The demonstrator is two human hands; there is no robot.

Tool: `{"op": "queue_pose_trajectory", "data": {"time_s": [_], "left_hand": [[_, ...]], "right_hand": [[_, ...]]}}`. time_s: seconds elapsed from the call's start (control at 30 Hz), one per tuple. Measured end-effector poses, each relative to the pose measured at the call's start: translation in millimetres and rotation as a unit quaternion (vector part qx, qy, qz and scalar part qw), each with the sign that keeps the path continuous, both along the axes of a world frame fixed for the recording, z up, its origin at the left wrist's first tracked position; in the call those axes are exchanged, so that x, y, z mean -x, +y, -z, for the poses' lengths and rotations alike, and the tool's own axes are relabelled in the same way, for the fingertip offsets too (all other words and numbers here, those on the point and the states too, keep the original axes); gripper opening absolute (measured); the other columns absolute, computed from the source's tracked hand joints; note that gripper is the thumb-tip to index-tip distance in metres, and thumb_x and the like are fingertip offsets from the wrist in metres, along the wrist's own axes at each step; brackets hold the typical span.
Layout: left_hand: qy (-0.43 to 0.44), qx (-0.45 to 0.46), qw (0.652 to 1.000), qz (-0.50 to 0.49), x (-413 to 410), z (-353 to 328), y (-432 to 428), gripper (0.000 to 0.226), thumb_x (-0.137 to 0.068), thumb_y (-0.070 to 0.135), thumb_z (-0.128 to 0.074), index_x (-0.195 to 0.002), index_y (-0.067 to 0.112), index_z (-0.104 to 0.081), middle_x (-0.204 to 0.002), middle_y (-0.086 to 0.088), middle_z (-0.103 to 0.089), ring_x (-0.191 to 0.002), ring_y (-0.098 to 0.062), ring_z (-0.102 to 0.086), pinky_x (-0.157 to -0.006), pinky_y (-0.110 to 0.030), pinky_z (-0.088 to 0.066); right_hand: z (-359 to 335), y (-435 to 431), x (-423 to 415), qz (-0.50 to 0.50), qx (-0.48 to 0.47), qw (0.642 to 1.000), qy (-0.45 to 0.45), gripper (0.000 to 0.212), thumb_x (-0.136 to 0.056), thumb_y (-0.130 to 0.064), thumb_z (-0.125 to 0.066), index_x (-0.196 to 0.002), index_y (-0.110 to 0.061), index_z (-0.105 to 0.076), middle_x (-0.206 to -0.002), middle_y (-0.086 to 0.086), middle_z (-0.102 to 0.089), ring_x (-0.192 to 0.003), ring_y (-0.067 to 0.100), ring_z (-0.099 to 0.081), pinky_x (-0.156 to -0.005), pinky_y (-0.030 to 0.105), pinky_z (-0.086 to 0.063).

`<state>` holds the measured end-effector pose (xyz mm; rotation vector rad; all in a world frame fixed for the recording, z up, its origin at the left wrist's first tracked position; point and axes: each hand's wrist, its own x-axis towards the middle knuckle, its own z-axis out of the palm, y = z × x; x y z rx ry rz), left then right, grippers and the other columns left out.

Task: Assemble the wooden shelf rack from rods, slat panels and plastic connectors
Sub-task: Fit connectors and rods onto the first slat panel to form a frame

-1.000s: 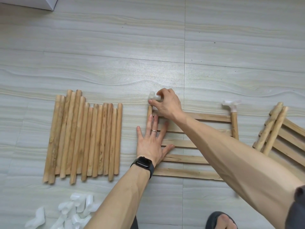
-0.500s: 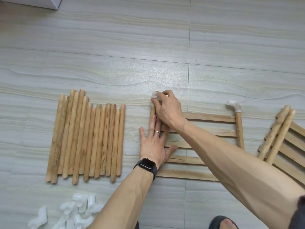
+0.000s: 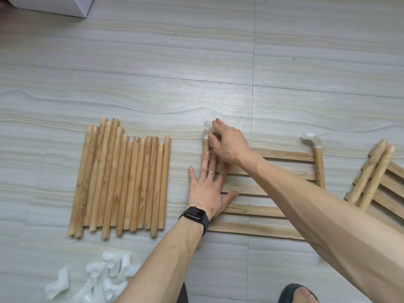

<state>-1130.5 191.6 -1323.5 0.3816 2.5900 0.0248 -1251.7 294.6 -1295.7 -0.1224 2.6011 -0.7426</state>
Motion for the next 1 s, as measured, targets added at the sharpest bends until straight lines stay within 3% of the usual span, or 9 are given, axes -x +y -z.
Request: {"op": "queue_pose_trajectory", "data": {"time_s": [0.1,0.17,0.27,0.37,0.53,0.63,0.73,0.87,1.0], "left_hand": [[-0.035,-0.078,0.996,-0.03,5,-12,-4,0.086,-0.094,0.071,-0.032,-0.16,0.032,0.008,-0.161,-0.005,0.037,-0.141,-0.019,0.046,-0.12,-0.064,0.006],[-0.013,-0.16,0.986,-0.053,10,-23,-15,0.072,-0.097,0.056,-0.043,-0.16,0.032,-0.017,-0.169,-0.003,0.013,-0.151,-0.015,0.027,-0.124,-0.055,0.004],[0.095,-0.265,0.951,-0.125,0,-45,-48,0.044,-0.098,0.031,-0.053,-0.142,0.023,-0.053,-0.158,-0.002,-0.039,-0.153,-0.019,-0.02,-0.125,-0.044,-0.015],[0.2,-0.285,0.911,-0.218,-33,-63,-102,0.031,-0.095,0.013,-0.059,-0.125,0.016,-0.066,-0.132,-0.005,-0.061,-0.129,-0.021,-0.049,-0.109,-0.044,-0.041],[0.212,-0.173,0.898,-0.344,-116,-84,-192,0.029,-0.095,0.017,-0.058,-0.123,0.02,-0.062,-0.12,-0.003,-0.062,-0.112,-0.021,-0.053,-0.09,-0.03,-0.041],[0.121,-0.122,0.916,-0.363,-166,-83,-221,0.028,-0.094,0.028,-0.057,-0.122,0.027,-0.062,-0.121,0.001,-0.061,-0.118,-0.021,-0.052,-0.095,-0.034,-0.043],[0.011,-0.056,0.948,-0.312,-194,-77,-228,0.041,-0.092,0.046,-0.053,-0.132,0.036,-0.056,-0.131,0.005,-0.056,-0.125,-0.017,-0.048,-0.1,-0.035,-0.043],[-0.029,-0.045,0.938,-0.343,-192,-72,-222,0.05,-0.093,0.059,-0.05,-0.138,0.039,-0.051,-0.135,0.003,-0.049,-0.124,-0.018,-0.052,-0.098,-0.035,-0.047],[-0.06,-0.076,0.94,-0.327,-173,-72,-229,0.036,-0.093,0.053,-0.062,-0.123,0.032,-0.063,-0.121,0.007,-0.063,-0.103,-0.012,-0.062,-0.09,-0.031,-0.051]], "right_hand": [[-7,18,-10,-0.013,-0.016,0.999,-0.037,0.06,-0.107,-0.027,-0.036,-0.161,-0.01,-0.018,-0.17,0.005,-0.008,-0.151,0.032,-0.027,-0.121,0.035,-0.021],[-11,35,-26,0.008,-0.028,0.999,-0.035,0.06,-0.108,-0.026,-0.035,-0.161,-0.008,-0.015,-0.17,0.008,-0.006,-0.152,0.031,-0.024,-0.121,0.033,-0.018],[-18,58,-66,-0.02,-0.082,0.996,-0.028,0.067,-0.106,-0.039,-0.037,-0.162,-0.011,-0.013,-0.171,0.003,-0.006,-0.152,0.031,-0.024,-0.123,0.038,-0.02],[-24,66,-119,-0.094,-0.13,0.986,-0.037,0.073,-0.104,-0.05,-0.037,-0.163,-0.016,-0.01,-0.171,-0.003,-0.001,-0.152,0.028,-0.02,-0.122,0.04,-0.022],[-24,43,-209,-0.216,-0.172,0.96,-0.058,0.082,-0.1,-0.06,-0.036,-0.163,-0.024,0.003,-0.17,-0.003,0.012,-0.156,0.027,-0.005,-0.126,0.043,-0.017],[-23,17,-242,-0.274,-0.205,0.935,-0.096,0.083,-0.099,-0.06,-0.037,-0.158,-0.037,0.018,-0.167,-0.004,0.025,-0.156,0.036,0.006,-0.12,0.061,-0.016],[-24,1,-255,-0.274,-0.221,0.925,-0.141,0.091,-0.099,-0.058,-0.041,-0.155,-0.034,0.027,-0.165,-0.004,0.03,-0.153,0.041,0.016,-0.115,0.07,-0.016],[-25,2,-251,-0.27,-0.212,0.927,-0.149,0.097,-0.098,-0.054,-0.046,-0.156,-0.028,0.027,-0.163,-0.006,0.034,-0.153,0.039,0.021,-0.118,0.067,-0.019],[-25,4,-242,-0.266,-0.208,0.929,-0.151,0.096,-0.098,-0.052,-0.047,-0.158,-0.028,0.024,-0.164,-0.007,0.032,-0.153,0.036,0.021,-0.119,0.064,-0.02]]}}
